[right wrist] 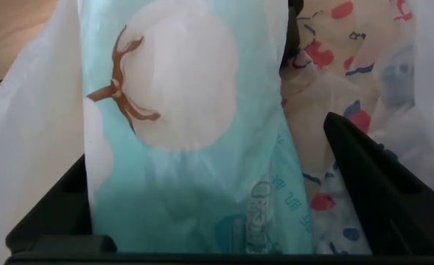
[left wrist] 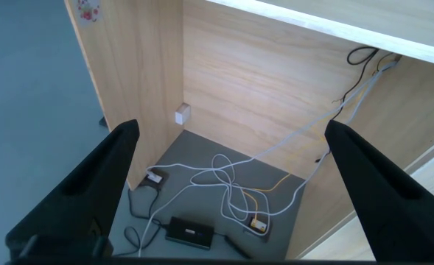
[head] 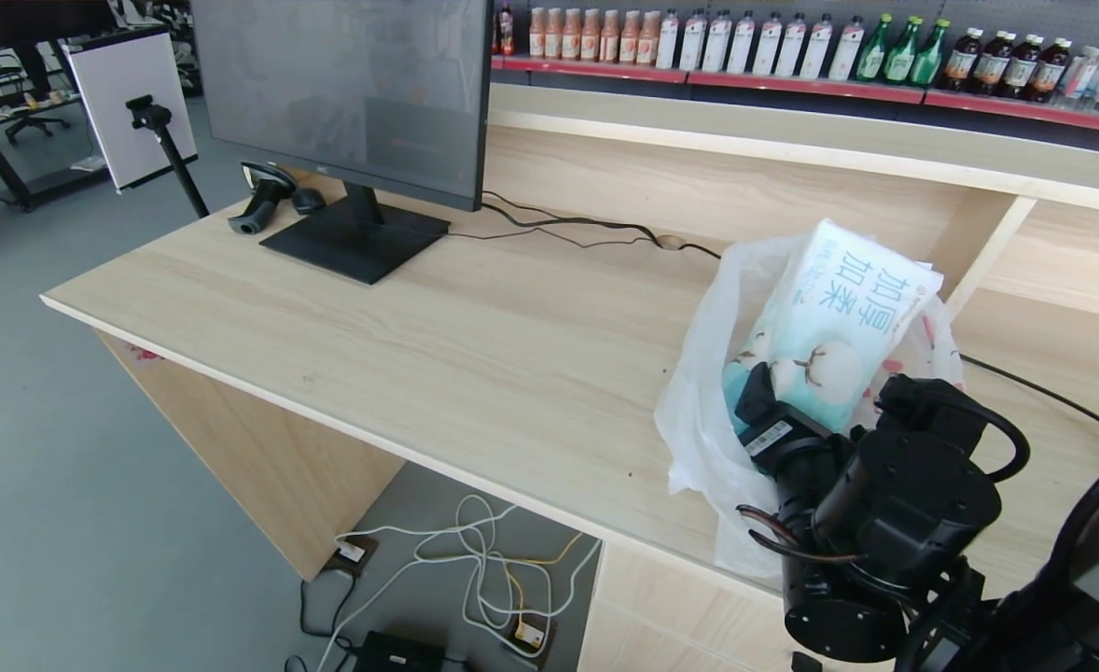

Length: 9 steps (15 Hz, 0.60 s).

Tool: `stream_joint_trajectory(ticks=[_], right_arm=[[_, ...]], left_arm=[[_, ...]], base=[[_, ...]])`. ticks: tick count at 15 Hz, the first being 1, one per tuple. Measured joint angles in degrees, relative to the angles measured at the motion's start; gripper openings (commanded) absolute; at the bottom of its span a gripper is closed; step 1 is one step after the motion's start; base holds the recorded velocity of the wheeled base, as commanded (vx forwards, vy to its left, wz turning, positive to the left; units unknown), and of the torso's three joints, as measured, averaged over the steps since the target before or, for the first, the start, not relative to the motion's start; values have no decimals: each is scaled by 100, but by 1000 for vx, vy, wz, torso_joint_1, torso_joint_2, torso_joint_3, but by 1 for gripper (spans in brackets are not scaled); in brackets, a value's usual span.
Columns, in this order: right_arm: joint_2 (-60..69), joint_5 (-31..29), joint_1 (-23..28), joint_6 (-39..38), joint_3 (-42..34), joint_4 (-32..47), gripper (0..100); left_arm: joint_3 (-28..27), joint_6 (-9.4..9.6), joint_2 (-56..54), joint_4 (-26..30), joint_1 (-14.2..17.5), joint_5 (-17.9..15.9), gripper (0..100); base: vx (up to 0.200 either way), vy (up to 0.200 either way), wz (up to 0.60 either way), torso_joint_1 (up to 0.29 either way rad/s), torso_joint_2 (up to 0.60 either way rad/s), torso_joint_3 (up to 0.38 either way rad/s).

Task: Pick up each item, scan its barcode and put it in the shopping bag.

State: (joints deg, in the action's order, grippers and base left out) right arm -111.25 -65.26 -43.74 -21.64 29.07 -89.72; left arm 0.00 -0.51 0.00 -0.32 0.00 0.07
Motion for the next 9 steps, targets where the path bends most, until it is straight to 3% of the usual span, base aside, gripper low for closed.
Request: stream_joint_trajectory(ticks=[9], right_arm=[[933, 457, -155, 1236, 113, -16, 100]], left_arm=[[0, 0, 0, -1, 0, -2, 100]], base=[[0, 0, 0, 0, 0, 0]])
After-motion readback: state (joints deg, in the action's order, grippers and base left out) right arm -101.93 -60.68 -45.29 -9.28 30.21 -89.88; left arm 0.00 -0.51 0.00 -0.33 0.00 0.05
